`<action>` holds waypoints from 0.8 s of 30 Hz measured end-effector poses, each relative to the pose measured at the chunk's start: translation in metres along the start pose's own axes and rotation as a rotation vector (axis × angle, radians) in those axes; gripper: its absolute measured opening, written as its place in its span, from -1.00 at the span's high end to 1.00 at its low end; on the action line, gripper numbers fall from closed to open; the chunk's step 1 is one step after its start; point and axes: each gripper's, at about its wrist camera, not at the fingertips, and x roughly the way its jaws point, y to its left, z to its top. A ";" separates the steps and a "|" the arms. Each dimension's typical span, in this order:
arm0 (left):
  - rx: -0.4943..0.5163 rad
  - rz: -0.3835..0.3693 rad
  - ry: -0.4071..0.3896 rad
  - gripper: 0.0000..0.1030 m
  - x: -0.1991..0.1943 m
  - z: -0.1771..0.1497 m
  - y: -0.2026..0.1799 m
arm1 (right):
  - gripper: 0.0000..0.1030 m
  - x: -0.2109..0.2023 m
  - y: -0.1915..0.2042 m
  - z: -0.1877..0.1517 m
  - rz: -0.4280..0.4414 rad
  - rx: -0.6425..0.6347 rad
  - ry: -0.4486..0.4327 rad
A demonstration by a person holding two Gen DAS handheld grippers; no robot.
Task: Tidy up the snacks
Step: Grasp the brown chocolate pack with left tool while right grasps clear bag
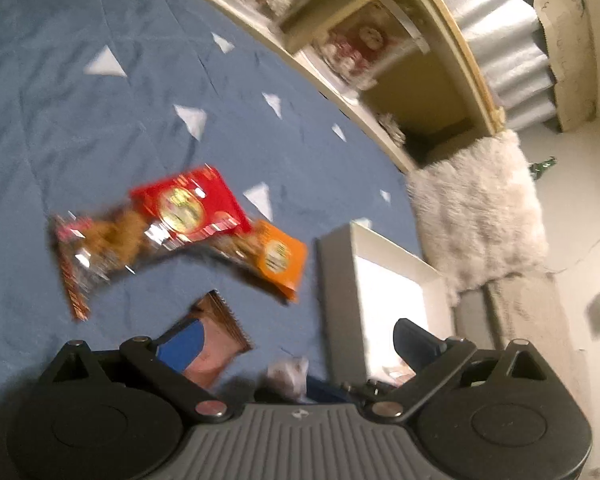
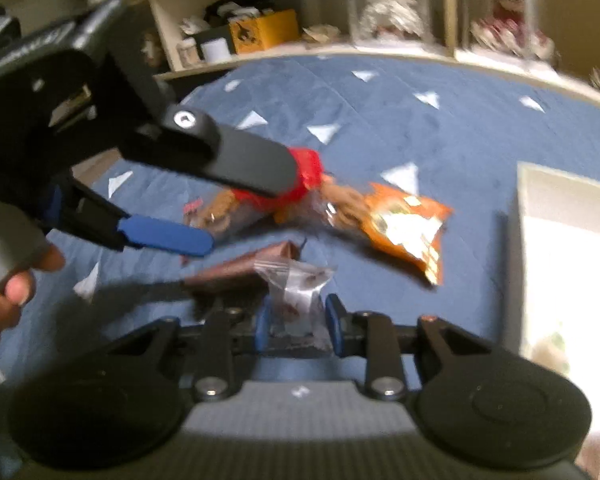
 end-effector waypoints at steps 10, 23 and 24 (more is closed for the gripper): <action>0.196 0.215 -0.011 -0.93 0.015 -0.007 -0.002 | 0.34 -0.078 -0.002 -0.036 -0.009 0.106 0.079; 0.240 0.319 0.101 -0.33 0.043 -0.031 -0.010 | 0.34 -0.112 -0.026 -0.040 -0.068 0.216 0.027; 0.254 0.347 0.097 -0.26 0.046 -0.032 -0.011 | 0.34 -0.116 -0.028 -0.037 -0.072 0.224 0.012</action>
